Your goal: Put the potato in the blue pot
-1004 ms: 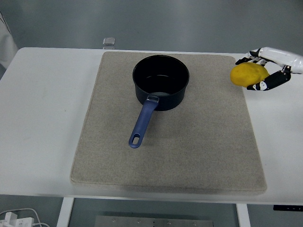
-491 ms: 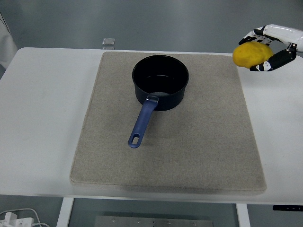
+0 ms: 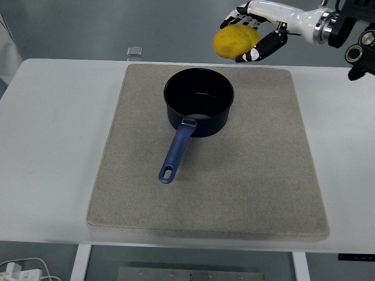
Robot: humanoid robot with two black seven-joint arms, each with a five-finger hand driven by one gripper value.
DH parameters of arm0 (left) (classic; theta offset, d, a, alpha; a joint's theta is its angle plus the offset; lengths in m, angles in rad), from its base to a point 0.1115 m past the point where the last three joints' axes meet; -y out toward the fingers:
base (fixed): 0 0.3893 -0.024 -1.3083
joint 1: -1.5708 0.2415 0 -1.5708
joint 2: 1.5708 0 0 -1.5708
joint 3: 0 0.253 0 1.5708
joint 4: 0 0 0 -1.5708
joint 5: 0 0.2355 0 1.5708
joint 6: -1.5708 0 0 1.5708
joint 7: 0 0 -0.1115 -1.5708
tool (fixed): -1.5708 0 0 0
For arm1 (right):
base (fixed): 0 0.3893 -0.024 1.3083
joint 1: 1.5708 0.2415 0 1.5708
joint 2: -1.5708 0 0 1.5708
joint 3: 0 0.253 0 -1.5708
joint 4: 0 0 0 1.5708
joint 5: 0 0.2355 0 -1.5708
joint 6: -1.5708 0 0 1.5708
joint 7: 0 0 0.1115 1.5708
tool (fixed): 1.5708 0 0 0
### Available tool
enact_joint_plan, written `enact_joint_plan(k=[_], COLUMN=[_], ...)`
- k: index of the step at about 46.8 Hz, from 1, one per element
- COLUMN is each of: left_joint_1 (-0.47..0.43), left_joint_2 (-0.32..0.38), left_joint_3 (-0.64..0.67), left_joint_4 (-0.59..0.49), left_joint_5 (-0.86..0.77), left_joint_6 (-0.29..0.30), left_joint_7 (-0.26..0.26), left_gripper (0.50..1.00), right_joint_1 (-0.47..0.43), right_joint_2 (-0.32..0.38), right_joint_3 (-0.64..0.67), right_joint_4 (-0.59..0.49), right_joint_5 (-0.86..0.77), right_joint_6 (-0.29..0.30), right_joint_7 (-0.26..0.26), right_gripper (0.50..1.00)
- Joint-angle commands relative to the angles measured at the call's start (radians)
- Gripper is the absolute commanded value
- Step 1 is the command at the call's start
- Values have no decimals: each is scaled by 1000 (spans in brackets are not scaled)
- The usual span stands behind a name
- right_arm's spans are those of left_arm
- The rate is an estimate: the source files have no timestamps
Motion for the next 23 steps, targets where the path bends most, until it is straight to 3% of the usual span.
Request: enact_joint_plan(k=[1,16,23], left_joint_1=[0,0,0], left_joint_2=[0,0,0], left_joint_3=[-1,-1,-1], left_joint_4=[0,0,0], left_joint_5=[0,0,0], left_joint_6=[1,1,0], left_joint_7=[0,0,0], left_gripper=[1000,1000,1000], right_joint_1=[0,-20,-85], right_joint_2=[52,157,235], right_joint_3=[0,-23,-38], right_joint_4=[-45,-100,-168], right_joint_5=[0,0,-1], right_joint_6=[8,2,-1], right_joint_7=[0,0,0], right_gripper=[500,500,500])
